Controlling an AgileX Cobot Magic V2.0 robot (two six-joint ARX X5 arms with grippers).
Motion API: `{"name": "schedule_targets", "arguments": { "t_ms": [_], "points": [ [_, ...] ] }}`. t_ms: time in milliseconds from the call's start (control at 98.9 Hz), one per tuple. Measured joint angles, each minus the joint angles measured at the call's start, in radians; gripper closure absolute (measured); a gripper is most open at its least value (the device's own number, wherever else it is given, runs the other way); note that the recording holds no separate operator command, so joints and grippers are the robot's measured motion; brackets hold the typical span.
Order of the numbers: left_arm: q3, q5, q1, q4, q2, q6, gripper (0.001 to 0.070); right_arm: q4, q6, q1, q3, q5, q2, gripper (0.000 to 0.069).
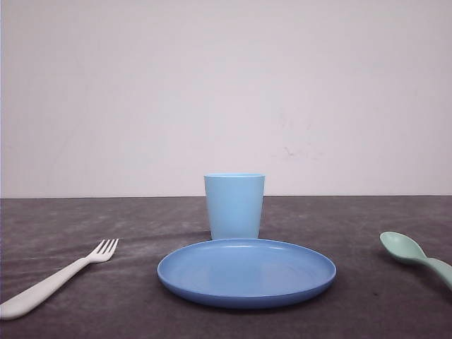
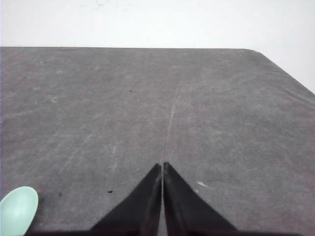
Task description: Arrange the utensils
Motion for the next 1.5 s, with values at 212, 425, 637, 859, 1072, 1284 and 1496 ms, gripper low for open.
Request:
{"name": "schedule_targets", "arguments": {
  "t_ms": [212,425,637,859,1072,1284,1496],
  "points": [
    [0.0,0.0,0.0,0.0,0.0,0.0,0.0685,0.0,0.0,0.0,0.0,0.0,0.0,0.0687],
    [0.0,0.0,0.0,0.0,0.0,0.0,0.0685,0.0,0.0,0.0,0.0,0.0,0.0,0.0687],
    [0.0,0.0,0.0,0.0,0.0,0.0,0.0685,0.0,0.0,0.0,0.0,0.0,0.0,0.0687],
    [0.0,0.0,0.0,0.0,0.0,0.0,0.0685,0.0,0.0,0.0,0.0,0.0,0.0,0.0687],
    [0.0,0.0,0.0,0.0,0.0,0.0,0.0685,0.0,0.0,0.0,0.0,0.0,0.0,0.0687],
    [0.0,-0.003,0.0,0.005,0.0,0.068,0.0685,0.0,0.0,0.0,0.0,0.0,0.0,0.0687],
    [-0.002,-0.003,0.0,0.013,0.0,0.14,0.0685,-0.001,0.034,0.0,0.0,-0.006,0.0,0.0687]
  ]
}}
